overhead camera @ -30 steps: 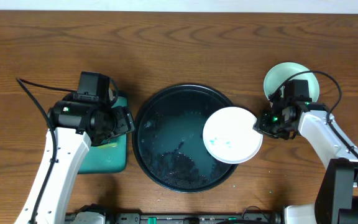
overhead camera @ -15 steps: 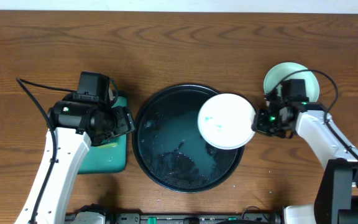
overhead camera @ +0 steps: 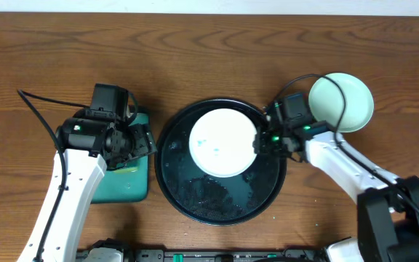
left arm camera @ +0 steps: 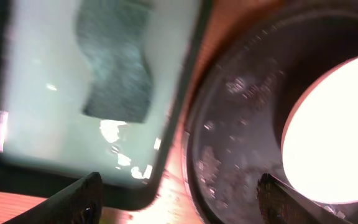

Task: Clean dirty plates on tray and stack at the side
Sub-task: 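Grip the white plate's rim and drag it to the tray center, then grasp the sponge in the teal tray with the left gripper and lift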

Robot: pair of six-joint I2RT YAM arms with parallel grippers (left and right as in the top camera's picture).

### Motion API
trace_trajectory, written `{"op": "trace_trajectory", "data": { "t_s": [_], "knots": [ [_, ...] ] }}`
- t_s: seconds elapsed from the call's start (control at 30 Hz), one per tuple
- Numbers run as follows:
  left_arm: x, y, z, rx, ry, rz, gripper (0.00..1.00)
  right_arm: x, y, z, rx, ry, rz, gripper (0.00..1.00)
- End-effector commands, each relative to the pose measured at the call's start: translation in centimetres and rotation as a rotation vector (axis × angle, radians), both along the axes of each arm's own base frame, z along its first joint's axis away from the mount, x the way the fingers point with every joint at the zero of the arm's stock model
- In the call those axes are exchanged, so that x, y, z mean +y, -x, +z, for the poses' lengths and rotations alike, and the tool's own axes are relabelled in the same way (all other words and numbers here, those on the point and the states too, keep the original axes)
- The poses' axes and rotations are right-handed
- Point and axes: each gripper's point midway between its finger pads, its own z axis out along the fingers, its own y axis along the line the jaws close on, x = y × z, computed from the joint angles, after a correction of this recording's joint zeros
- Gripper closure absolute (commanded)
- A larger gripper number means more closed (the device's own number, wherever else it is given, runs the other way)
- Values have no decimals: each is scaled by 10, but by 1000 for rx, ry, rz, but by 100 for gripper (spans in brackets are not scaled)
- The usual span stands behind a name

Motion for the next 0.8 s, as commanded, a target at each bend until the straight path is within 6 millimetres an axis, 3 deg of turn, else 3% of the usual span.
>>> {"op": "trace_trajectory", "data": {
  "t_s": [0.0, 0.1, 0.27, 0.47, 0.77],
  "knots": [
    [23, -5, -3, -12, -133, 32, 21, 9, 7, -21, 52, 23, -9, 99],
    [26, -13, -7, -23, -153, 39, 23, 11, 10, -35, 75, 50, -10, 99],
    [24, -25, -23, 4, -157, 37, 42, 10, 11, -49, 91, 77, -8, 99],
    [41, -30, -56, 113, -215, 71, 44, 8, 11, -50, 88, 91, -9, 99],
    [53, -38, -98, 172, -79, 93, 44, 9, 9, -50, 79, 87, -7, 99]
  ]
}}
